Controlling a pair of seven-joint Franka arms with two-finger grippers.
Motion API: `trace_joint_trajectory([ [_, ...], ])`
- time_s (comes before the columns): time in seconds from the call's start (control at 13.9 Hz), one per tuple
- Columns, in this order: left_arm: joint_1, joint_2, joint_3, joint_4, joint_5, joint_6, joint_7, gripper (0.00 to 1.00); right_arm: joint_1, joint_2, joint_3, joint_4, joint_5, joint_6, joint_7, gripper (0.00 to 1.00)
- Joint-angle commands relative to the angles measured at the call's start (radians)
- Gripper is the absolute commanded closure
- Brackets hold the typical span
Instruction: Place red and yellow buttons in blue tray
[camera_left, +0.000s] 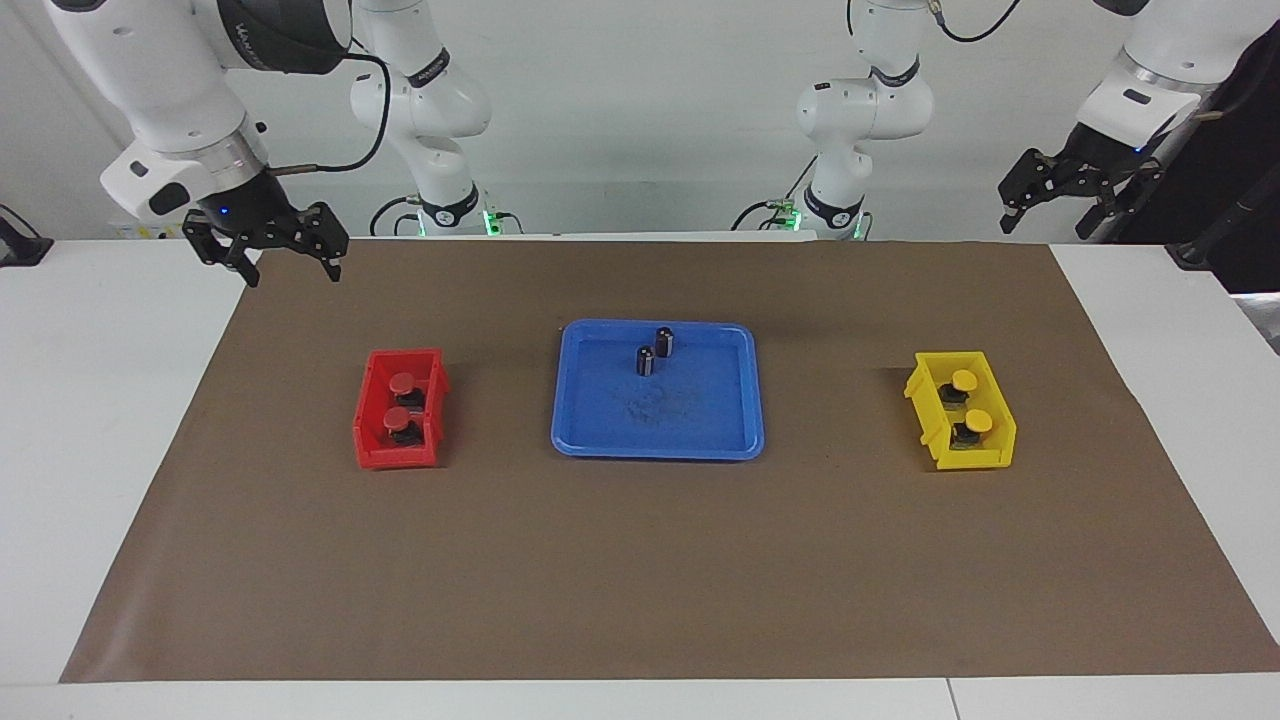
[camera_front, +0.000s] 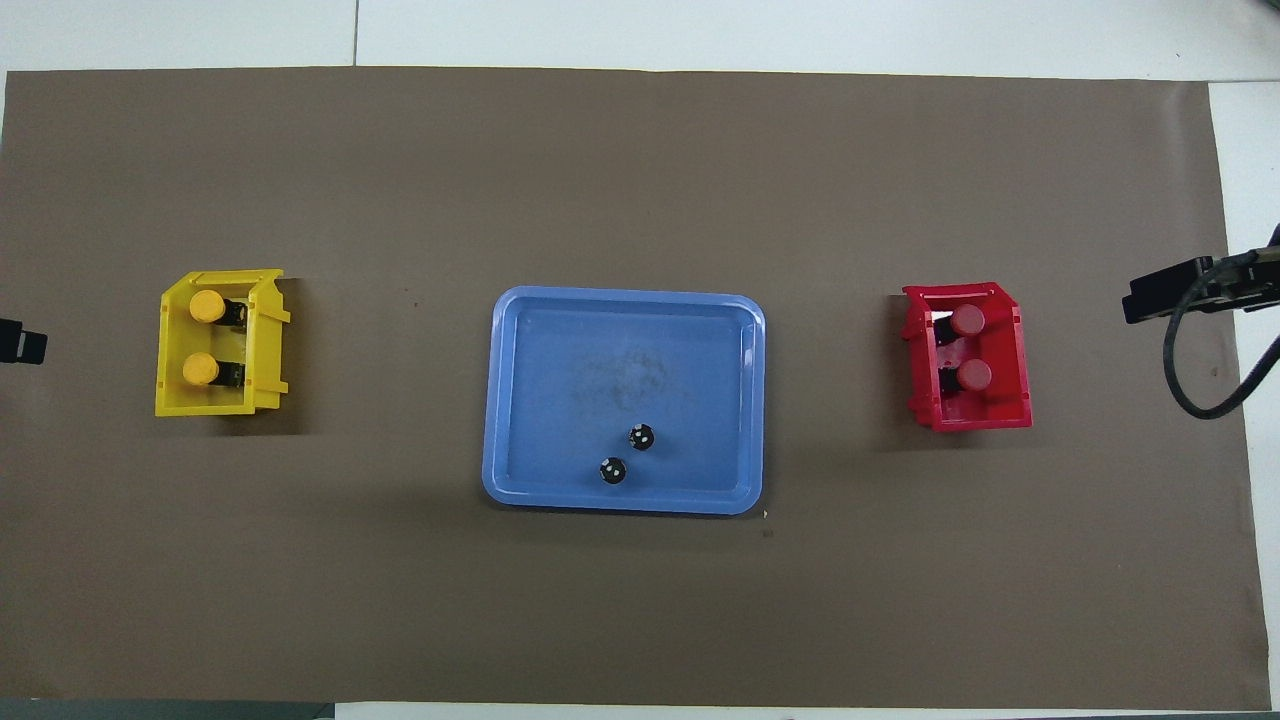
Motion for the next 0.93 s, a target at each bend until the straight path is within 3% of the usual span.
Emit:
trace_joint_trajectory([
  [0.0,0.016,-0.025,0.010,-0.027,0.007,0.010,0.003,0.00,-0.011,-0.004,0.003,0.002,0.008,-0.004,-0.003,0.00],
  [0.86,0.032,-0.041,0.004,-0.045,0.055,-0.063,-0.003,0.00,-0.051,-0.013,-0.001,-0.009,0.007,-0.024,-0.021,0.00],
])
